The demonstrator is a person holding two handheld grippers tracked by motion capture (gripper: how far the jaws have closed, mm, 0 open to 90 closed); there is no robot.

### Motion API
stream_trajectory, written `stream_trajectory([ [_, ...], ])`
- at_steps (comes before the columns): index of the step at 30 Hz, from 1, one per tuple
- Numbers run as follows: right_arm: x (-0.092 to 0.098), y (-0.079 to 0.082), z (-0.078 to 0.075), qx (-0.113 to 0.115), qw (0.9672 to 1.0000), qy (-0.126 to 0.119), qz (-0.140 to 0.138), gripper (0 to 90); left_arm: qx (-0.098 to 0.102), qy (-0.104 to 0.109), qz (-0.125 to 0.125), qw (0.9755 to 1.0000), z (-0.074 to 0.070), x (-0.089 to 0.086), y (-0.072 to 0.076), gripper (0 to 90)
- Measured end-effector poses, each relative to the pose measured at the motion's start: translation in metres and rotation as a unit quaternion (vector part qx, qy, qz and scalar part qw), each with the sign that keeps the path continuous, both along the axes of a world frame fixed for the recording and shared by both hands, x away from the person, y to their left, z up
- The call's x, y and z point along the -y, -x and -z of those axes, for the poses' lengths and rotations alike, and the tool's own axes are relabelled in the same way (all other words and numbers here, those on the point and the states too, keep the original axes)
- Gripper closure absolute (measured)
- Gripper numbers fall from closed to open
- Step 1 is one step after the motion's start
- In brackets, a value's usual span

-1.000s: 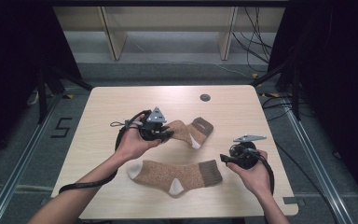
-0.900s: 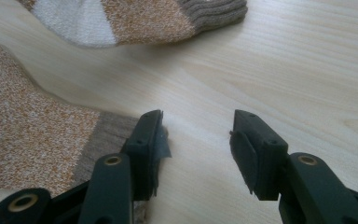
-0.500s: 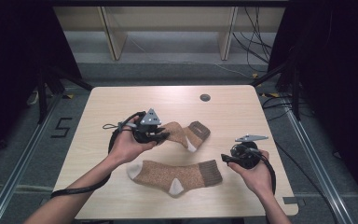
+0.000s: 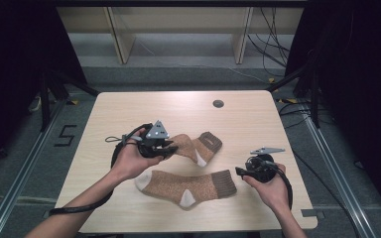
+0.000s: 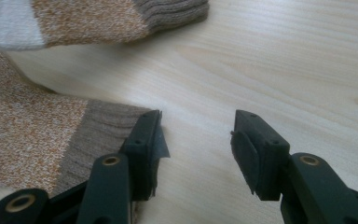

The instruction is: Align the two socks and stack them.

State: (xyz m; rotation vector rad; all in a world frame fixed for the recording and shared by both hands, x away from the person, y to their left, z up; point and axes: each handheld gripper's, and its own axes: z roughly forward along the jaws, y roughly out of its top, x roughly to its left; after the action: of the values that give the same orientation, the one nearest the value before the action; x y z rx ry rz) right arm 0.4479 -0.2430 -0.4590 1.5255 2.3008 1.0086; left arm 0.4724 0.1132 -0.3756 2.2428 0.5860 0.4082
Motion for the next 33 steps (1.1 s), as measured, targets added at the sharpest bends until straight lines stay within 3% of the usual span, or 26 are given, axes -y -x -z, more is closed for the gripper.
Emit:
stream_trajectory([
  [1,-0.001,0.000,0.000,-0.004,0.9999,-0.009,-0.006,52.7,-0.001,-0.002,0.003,1.0000,0.000,-0.001,0.002,76.9],
  [4,-0.003,0.000,-0.001,0.000,1.0000,0.001,-0.007,52.6,-0.002,-0.008,0.006,1.0000,0.001,-0.003,0.007,76.8],
  [5,-0.009,0.002,-0.005,-0.004,0.9997,0.007,0.022,52.5,-0.006,-0.015,0.010,0.9998,0.003,-0.006,0.011,76.8],
  [6,-0.006,-0.002,-0.005,0.006,1.0000,0.006,-0.002,52.5,-0.008,-0.019,0.011,0.9997,0.005,-0.007,0.013,76.7],
  [9,-0.008,-0.004,-0.009,0.002,1.0000,-0.006,-0.007,52.4,-0.016,-0.035,0.017,0.9991,0.009,-0.010,0.018,76.7],
  [10,-0.008,-0.008,-0.011,0.023,0.9997,0.000,-0.014,52.2,-0.021,-0.047,0.021,0.9985,0.014,-0.013,0.022,76.6],
  [13,-0.009,-0.011,-0.015,0.024,0.9995,0.002,-0.021,52.0,-0.025,-0.061,0.021,0.9976,0.022,-0.018,0.028,76.5],
  [14,-0.013,-0.011,-0.017,0.025,0.9997,0.006,-0.001,51.8,-0.029,-0.063,0.022,0.9973,0.025,-0.021,0.031,76.4],
  [15,-0.013,-0.012,-0.020,0.024,0.9994,0.023,-0.005,51.8,-0.033,-0.064,0.021,0.9972,0.029,-0.023,0.033,76.3],
  [16,-0.017,-0.013,-0.021,0.013,0.9998,0.016,0.002,51.6,-0.037,-0.068,0.023,0.9967,0.031,-0.026,0.035,76.3],
  [17,-0.019,-0.019,-0.021,0.034,0.9992,0.020,-0.009,51.4,-0.037,-0.066,0.021,0.9969,0.035,-0.028,0.037,76.2],
  [18,-0.021,-0.020,-0.023,0.021,0.9995,0.022,-0.007,51.3,-0.040,-0.067,0.020,0.9968,0.037,-0.030,0.039,76.1],
  [24,-0.029,-0.029,-0.022,0.033,0.9991,0.025,-0.011,51.0,-0.043,-0.052,0.016,0.9976,0.047,-0.038,0.048,76.2],
  [28,-0.037,-0.039,-0.022,0.033,0.9991,0.024,-0.014,50.4,-0.057,-0.061,0.022,0.9963,0.055,-0.041,0.052,75.9],
  [29,-0.040,-0.039,-0.023,0.020,0.9996,0.020,-0.005,50.3,-0.060,-0.064,0.020,0.9959,0.058,-0.042,0.053,75.9],
  [30,-0.041,-0.045,-0.021,0.035,0.9990,0.024,-0.011,50.0,-0.062,-0.068,0.022,0.9955,0.060,-0.043,0.053,75.8],
  [33,-0.045,-0.055,-0.020,0.029,0.9992,0.027,-0.008,49.4,-0.064,-0.079,0.021,0.9946,0.068,-0.043,0.054,75.2],
])
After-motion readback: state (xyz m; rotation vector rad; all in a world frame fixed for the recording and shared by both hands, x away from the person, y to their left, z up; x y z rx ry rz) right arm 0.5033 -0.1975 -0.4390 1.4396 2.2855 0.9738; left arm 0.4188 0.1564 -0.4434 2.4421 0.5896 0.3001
